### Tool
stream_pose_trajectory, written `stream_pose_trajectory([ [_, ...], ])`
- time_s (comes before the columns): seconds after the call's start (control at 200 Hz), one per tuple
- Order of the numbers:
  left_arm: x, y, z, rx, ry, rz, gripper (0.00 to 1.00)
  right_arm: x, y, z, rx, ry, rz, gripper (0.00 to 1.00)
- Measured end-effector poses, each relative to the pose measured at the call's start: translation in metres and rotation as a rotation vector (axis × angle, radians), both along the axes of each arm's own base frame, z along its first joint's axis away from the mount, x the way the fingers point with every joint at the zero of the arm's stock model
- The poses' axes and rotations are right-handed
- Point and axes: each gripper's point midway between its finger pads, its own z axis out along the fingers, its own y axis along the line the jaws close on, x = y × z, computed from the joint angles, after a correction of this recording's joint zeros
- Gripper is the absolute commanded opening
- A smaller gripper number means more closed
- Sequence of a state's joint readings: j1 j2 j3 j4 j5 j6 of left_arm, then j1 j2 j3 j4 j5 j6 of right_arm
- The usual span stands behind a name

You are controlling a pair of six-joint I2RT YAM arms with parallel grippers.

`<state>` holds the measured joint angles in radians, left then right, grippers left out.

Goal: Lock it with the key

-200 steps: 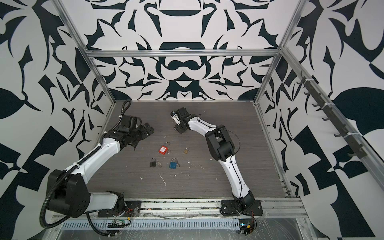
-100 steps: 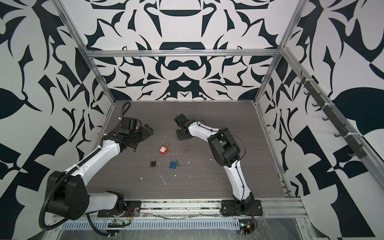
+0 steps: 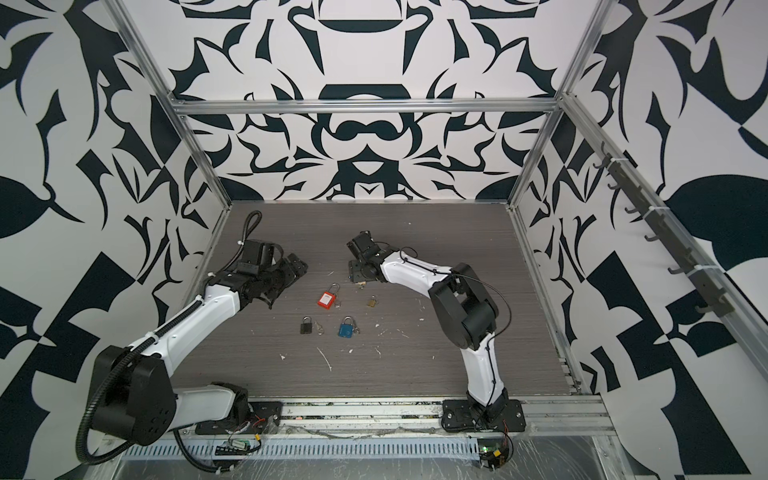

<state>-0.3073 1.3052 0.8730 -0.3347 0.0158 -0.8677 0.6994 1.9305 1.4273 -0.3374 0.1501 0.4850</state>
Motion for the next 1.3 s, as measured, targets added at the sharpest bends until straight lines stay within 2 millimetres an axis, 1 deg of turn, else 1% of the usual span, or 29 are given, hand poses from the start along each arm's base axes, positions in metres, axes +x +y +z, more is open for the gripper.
stream_pose_trajectory([
  [0.055,-0.002,-0.009,0.004,0.01,-0.007,-0.027,0.89,0.0,-0.011,0.028,0.024,-0.074,-0.006,0.79],
  [0.135,-0.002,-0.032,0.013,0.031,-0.019,-0.096,0.86,-0.002,-0.034,0.065,0.055,-0.184,-0.033,0.85],
  [0.175,-0.001,-0.046,0.019,0.045,-0.027,-0.134,0.86,-0.004,-0.048,0.077,0.063,-0.226,-0.051,0.88],
  [0.19,0.0,-0.052,0.022,0.052,-0.033,-0.151,0.82,-0.005,-0.054,0.08,0.063,-0.244,-0.055,0.9],
  [0.235,0.003,-0.067,0.027,0.066,-0.039,-0.187,0.79,-0.009,-0.073,0.088,0.071,-0.28,-0.088,0.93],
  [0.315,0.007,-0.096,0.032,0.098,-0.045,-0.257,0.76,-0.017,-0.108,0.087,0.076,-0.314,-0.15,0.99],
  [0.42,0.008,-0.125,0.024,0.141,-0.021,-0.322,0.75,-0.03,-0.15,0.067,0.085,-0.312,-0.245,0.99],
  [0.47,0.007,-0.137,0.016,0.164,0.003,-0.346,0.75,-0.036,-0.166,0.056,0.091,-0.302,-0.28,0.99],
  [0.53,0.007,-0.149,0.007,0.195,0.027,-0.366,0.75,-0.043,-0.175,0.044,0.108,-0.286,-0.297,0.99],
  [0.605,0.009,-0.164,-0.005,0.232,0.053,-0.386,0.75,-0.05,-0.179,0.032,0.133,-0.263,-0.301,1.0],
  [0.67,0.011,-0.175,-0.015,0.259,0.072,-0.396,0.75,-0.053,-0.177,0.026,0.154,-0.24,-0.291,1.0],
  [0.78,0.011,-0.186,-0.032,0.306,0.102,-0.403,0.73,-0.052,-0.167,0.029,0.209,-0.236,-0.263,1.0],
  [0.86,0.01,-0.188,-0.044,0.34,0.124,-0.402,0.7,-0.052,-0.16,0.033,0.247,-0.238,-0.243,1.0],
  [0.94,0.008,-0.185,-0.055,0.369,0.149,-0.391,0.67,-0.052,-0.157,0.033,0.269,-0.232,-0.234,1.0],
  [1.095,0.014,-0.183,-0.066,0.414,0.156,-0.37,0.66,-0.052,-0.151,0.034,0.302,-0.221,-0.226,1.0],
  [1.225,0.018,-0.181,-0.074,0.439,0.16,-0.348,0.65,-0.053,-0.148,0.022,0.295,-0.179,-0.213,1.0],
  [1.3,0.02,-0.181,-0.083,0.452,0.171,-0.338,0.64,-0.054,-0.145,0.016,0.293,-0.155,-0.204,1.0],
])
